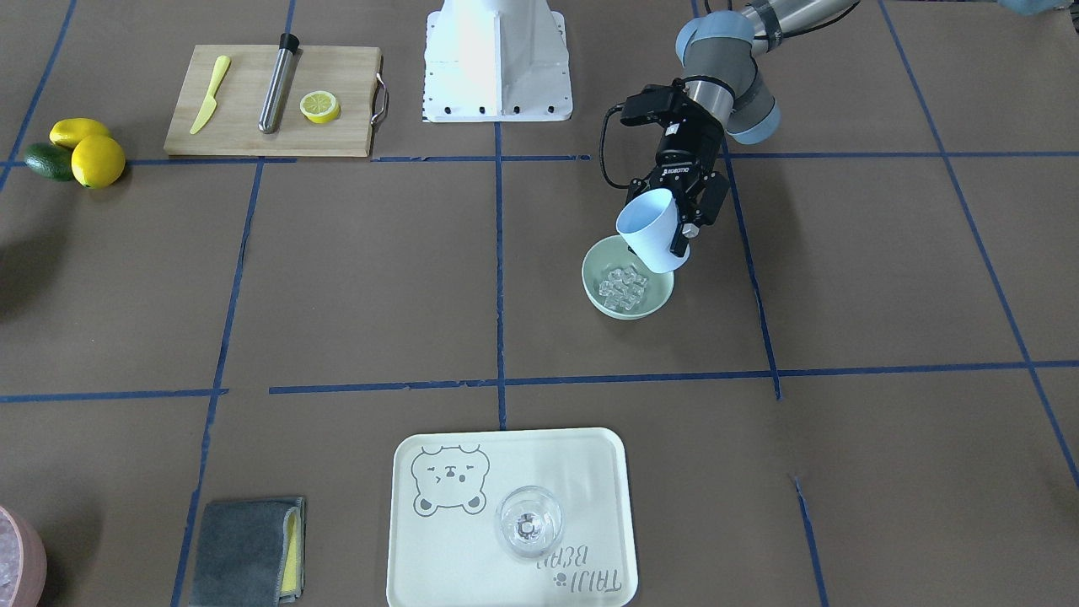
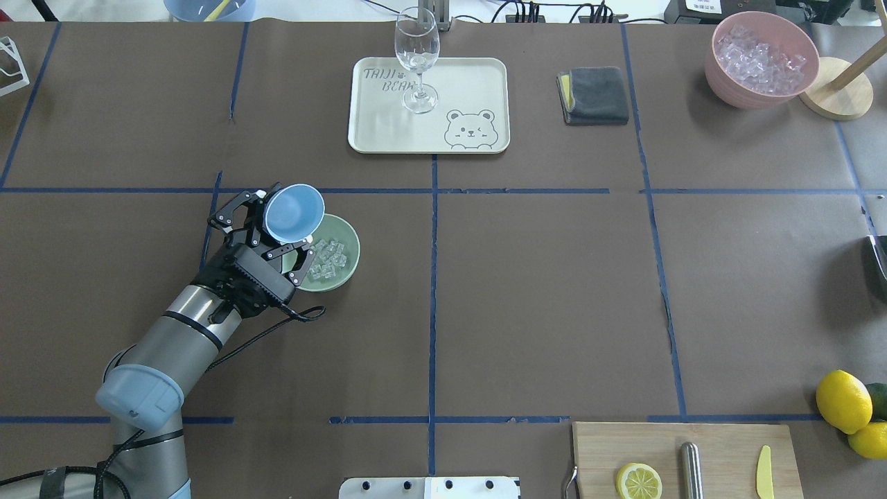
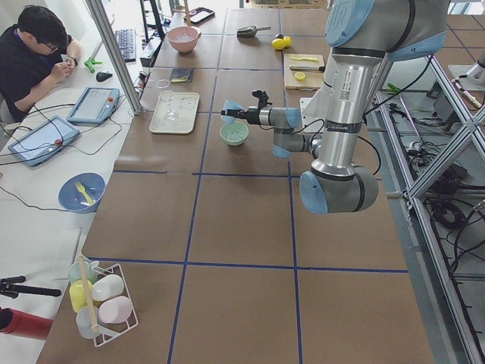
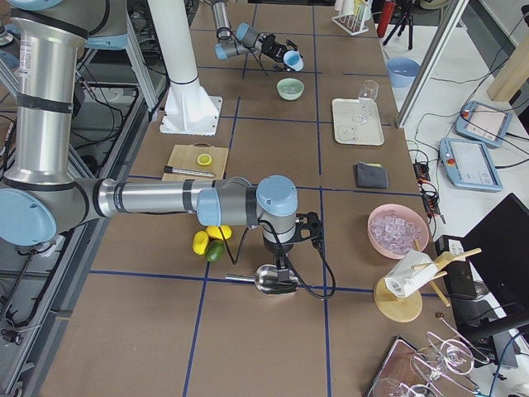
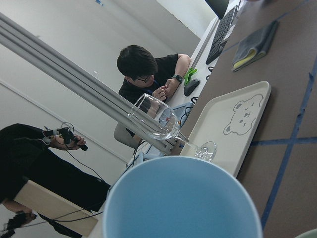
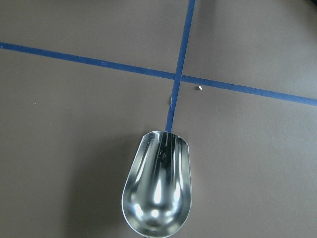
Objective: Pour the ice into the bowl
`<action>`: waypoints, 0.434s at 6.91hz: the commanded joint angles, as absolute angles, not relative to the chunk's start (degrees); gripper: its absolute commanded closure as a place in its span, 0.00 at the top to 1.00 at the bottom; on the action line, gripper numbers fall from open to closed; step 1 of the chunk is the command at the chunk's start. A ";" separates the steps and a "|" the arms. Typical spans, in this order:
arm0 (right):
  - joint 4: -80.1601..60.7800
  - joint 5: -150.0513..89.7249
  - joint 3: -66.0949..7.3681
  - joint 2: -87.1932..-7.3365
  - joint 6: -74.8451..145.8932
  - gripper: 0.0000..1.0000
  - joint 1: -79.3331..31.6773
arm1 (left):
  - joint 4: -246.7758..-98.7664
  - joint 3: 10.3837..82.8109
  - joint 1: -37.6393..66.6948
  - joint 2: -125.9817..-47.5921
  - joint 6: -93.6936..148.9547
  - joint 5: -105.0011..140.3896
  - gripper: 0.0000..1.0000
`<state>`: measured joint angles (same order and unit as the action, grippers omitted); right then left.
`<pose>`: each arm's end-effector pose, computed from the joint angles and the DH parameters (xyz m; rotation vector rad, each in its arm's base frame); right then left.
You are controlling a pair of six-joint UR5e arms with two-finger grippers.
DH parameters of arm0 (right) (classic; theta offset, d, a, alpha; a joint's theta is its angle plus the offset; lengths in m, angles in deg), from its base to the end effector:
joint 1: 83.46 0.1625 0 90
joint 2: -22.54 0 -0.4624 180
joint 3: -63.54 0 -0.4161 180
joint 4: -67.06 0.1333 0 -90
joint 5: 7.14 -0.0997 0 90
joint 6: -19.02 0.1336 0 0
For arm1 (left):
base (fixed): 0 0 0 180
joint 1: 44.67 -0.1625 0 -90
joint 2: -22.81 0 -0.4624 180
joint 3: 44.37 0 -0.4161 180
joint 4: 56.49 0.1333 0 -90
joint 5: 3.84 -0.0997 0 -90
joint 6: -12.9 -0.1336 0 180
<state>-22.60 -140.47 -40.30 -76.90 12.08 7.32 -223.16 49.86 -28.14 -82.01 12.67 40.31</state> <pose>0.0477 -0.4458 0.6753 0.1295 -0.7494 -0.1336 0.5045 -0.3888 0.3652 1.5882 0.4458 0.3146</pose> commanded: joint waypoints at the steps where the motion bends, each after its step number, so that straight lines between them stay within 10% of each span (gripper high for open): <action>1: -22.59 -140.47 -40.26 -76.86 12.08 1.00 7.24 | -222.96 49.85 -27.97 -80.74 43.17 44.14 0.00; 3: -22.59 -140.47 -40.34 -76.86 12.08 1.00 7.33 | -222.96 49.85 -27.36 -77.23 65.41 44.15 0.00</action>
<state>-22.59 -140.47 -40.30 -76.86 12.08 7.30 -222.97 49.85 -27.67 -79.30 50.65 43.96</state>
